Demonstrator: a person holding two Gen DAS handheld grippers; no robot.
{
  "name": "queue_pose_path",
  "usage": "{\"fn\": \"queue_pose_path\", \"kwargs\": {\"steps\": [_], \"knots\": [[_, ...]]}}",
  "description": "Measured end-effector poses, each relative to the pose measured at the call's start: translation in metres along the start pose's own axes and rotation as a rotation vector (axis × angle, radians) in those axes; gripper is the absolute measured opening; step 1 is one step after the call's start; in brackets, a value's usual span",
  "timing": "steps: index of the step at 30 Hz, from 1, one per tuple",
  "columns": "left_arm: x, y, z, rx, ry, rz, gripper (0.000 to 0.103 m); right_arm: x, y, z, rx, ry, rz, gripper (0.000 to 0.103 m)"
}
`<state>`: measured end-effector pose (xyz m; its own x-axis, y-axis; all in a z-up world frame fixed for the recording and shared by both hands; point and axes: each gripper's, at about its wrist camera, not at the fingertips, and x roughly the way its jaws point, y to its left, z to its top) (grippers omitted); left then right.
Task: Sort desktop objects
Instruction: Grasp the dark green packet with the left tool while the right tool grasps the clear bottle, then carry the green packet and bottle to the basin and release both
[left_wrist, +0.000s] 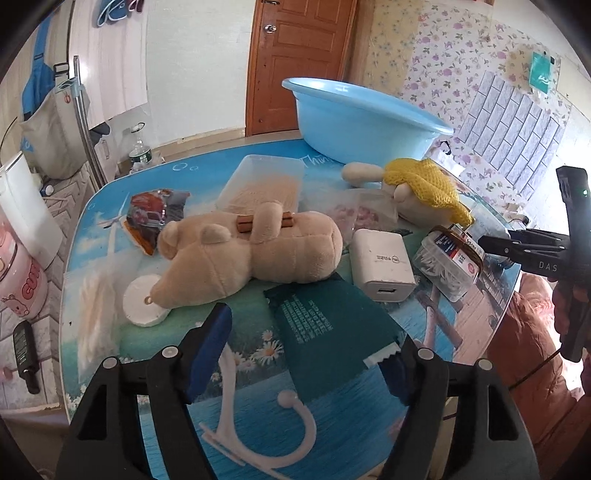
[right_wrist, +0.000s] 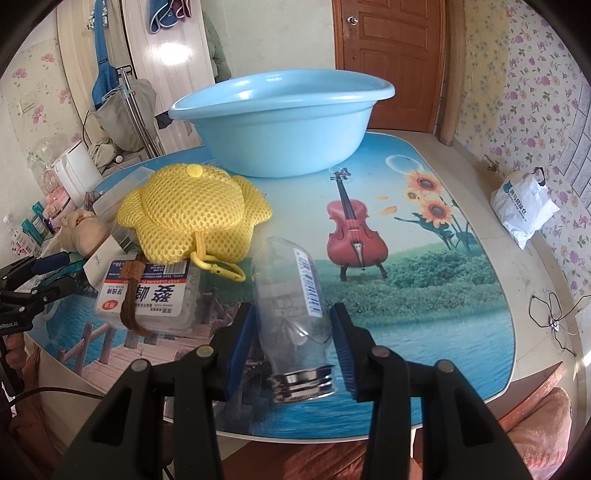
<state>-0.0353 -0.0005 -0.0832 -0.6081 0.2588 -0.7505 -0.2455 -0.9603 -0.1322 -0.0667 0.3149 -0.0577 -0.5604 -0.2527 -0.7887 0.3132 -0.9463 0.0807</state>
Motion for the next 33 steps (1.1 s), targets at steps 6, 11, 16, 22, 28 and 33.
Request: {"fn": "queue_pose_path", "kwargs": {"steps": [6, 11, 16, 22, 28, 33], "knots": [[0.005, -0.001, 0.001, 0.018, 0.005, 0.009, 0.014, -0.001, -0.001, 0.0, 0.006, -0.008, -0.002, 0.041], [-0.008, 0.002, 0.001, -0.004, -0.035, -0.014, 0.011, -0.003, -0.002, 0.002, 0.007, -0.015, -0.003, 0.041], [-0.017, 0.006, 0.002, -0.011, -0.061, -0.031, 0.01, -0.005, 0.001, 0.002, -0.001, -0.019, 0.004, 0.041], [-0.021, 0.003, 0.006, -0.008, -0.075, -0.037, 0.009, -0.007, 0.0, 0.002, 0.002, -0.024, 0.007, 0.041], [-0.028, -0.002, 0.011, 0.003, -0.095, -0.05, 0.008, -0.007, -0.002, 0.003, 0.007, -0.023, 0.013, 0.041], [-0.011, -0.003, 0.012, 0.007, -0.051, -0.046, 0.01, -0.007, -0.002, 0.002, 0.006, -0.021, 0.018, 0.041]]}}
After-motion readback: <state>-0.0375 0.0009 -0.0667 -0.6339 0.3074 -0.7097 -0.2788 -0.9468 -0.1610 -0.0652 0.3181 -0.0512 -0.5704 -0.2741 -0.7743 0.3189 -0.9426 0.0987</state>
